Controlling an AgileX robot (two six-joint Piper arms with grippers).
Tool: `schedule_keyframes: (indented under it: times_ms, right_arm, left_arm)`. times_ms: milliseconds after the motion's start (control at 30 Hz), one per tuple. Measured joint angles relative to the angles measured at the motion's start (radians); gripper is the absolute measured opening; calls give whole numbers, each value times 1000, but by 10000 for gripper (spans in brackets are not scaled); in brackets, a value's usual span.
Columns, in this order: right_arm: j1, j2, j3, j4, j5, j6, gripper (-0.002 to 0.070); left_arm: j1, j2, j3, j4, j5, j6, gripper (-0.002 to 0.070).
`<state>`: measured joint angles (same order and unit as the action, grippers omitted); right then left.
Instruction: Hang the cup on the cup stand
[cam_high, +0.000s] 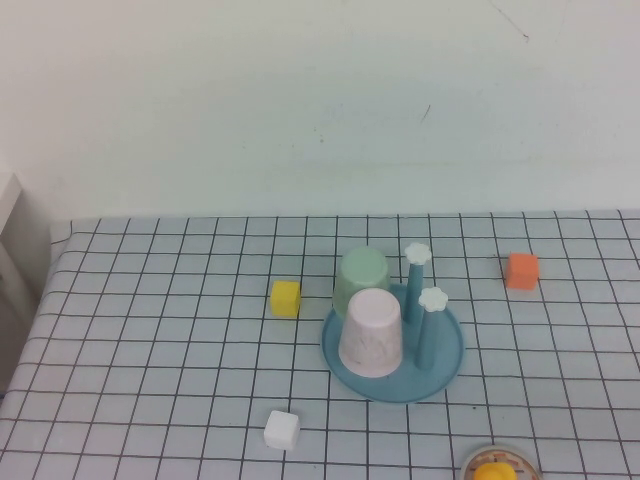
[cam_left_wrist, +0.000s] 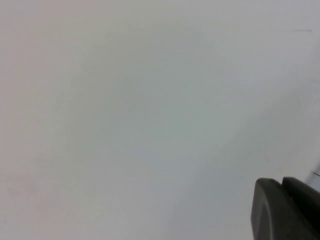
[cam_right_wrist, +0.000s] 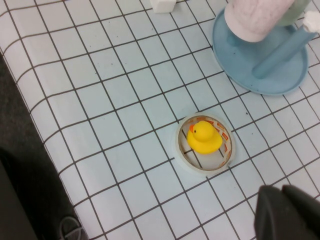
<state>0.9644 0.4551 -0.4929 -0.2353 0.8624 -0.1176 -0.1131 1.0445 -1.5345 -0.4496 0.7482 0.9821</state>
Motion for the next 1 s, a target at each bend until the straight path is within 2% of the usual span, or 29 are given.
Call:
schedule_keyframes:
  times_ms: [67, 367, 467, 567, 733, 1000]
  right_arm:
    - [0, 0, 0, 0, 0, 0, 0]
    - [0, 0, 0, 0, 0, 0, 0]
    - [0, 0, 0, 0, 0, 0, 0]
    - [0, 0, 0, 0, 0, 0, 0]
    - [0, 0, 0, 0, 0, 0, 0]
    - [0, 0, 0, 0, 2, 0, 0]
  left_arm:
    - [0, -68, 84, 3, -81, -7, 0]
    - [0, -402, 474, -3, -655, -19, 0]
    - [0, -529, 608, -50, -879, -19, 0]
    - [0, -599, 678, -87, -1017, -30, 0]
    - [0, -668, 728, -73, -1100, -152, 0]
    - [0, -695, 768, 49, -1099, -289, -1]
